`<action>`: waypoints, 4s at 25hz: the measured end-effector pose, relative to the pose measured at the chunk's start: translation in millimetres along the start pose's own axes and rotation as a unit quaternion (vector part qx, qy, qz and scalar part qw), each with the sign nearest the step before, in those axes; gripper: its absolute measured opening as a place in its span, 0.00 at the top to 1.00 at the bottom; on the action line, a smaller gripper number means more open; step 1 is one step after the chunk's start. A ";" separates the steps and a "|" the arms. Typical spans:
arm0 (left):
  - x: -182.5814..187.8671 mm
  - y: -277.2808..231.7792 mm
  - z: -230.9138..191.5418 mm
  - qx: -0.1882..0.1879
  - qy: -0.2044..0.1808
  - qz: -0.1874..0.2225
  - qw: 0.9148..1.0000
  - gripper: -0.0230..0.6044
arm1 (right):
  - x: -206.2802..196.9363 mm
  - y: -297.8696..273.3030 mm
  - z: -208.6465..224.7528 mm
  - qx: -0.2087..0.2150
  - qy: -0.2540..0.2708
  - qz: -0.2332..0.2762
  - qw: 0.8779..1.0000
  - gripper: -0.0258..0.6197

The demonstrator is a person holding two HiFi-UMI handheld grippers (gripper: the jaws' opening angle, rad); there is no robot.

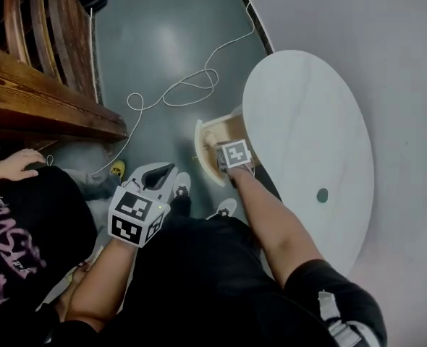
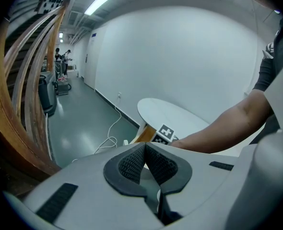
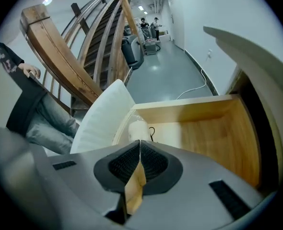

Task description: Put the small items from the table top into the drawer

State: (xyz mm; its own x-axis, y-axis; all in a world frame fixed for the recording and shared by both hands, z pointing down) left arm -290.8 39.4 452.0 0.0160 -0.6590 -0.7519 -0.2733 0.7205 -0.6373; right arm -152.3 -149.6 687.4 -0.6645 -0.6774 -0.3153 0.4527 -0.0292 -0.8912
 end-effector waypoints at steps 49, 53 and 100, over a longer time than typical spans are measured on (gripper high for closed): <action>89.3 -65.1 84.8 -0.097 -0.110 0.054 0.988 0.94 | -63.2 301.6 3.2 0.020 -0.049 0.312 0.949 0.94; 100.0 -74.9 106.9 -0.124 -0.135 0.065 0.981 0.94 | -86.1 332.4 5.2 -0.003 -0.060 0.344 0.937 0.94; 96.6 -115.6 264.8 -0.155 -0.186 0.020 0.970 0.94 | -256.4 322.7 226.5 -0.215 -0.152 0.222 0.939 0.79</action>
State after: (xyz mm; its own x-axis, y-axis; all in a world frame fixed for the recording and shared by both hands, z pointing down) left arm -3.0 -50.4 408.4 0.3303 -0.4671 -0.8202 -0.5559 0.6060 -0.5690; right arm 298.8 -151.8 554.5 -0.2361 -0.7330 -0.6380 0.3190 0.5617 -0.7634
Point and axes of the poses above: the fingertips, and each gripper's own axes: y backward along the fingers, z to its right, x out of its top, the point moved 9 cm from there along y, backward along the fingers, and after that the axes turned 9 degrees about -y, right-handed, at the moved point
